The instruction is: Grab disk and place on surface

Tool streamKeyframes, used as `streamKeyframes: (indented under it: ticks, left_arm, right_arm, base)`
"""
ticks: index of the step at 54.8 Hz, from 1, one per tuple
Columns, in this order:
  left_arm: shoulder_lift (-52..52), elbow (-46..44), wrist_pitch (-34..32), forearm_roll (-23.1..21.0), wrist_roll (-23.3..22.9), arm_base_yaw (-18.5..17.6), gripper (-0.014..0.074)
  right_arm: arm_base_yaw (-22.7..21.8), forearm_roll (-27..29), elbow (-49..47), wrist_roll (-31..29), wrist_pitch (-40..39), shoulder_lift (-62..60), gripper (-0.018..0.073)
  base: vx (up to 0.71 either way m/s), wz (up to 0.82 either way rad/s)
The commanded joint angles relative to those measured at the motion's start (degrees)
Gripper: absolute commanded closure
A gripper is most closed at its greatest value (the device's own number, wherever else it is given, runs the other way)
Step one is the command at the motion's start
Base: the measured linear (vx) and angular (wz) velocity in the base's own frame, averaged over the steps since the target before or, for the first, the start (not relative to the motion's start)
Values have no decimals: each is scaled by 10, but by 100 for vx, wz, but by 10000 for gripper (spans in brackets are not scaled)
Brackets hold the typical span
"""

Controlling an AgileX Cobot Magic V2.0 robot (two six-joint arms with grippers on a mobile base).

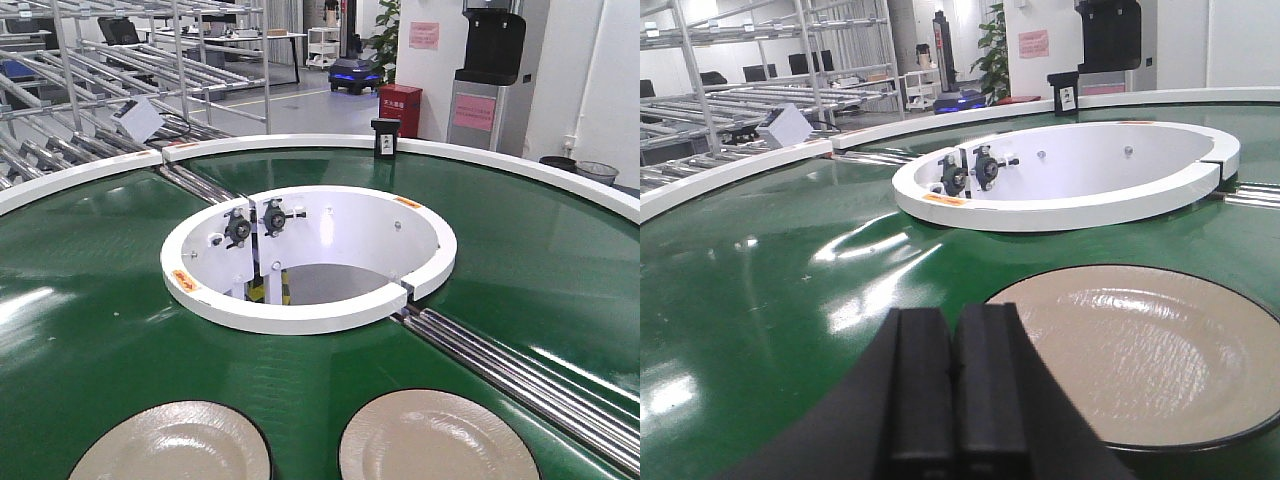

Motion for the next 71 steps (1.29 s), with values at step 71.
streamKeyframes:
  ticks: [71]
  left_arm:
    - [288,-451,-89,11,39,-1,595]
  right_arm:
    - [0,-14,-466,8,-52,275,568]
  base:
    - [0,0]
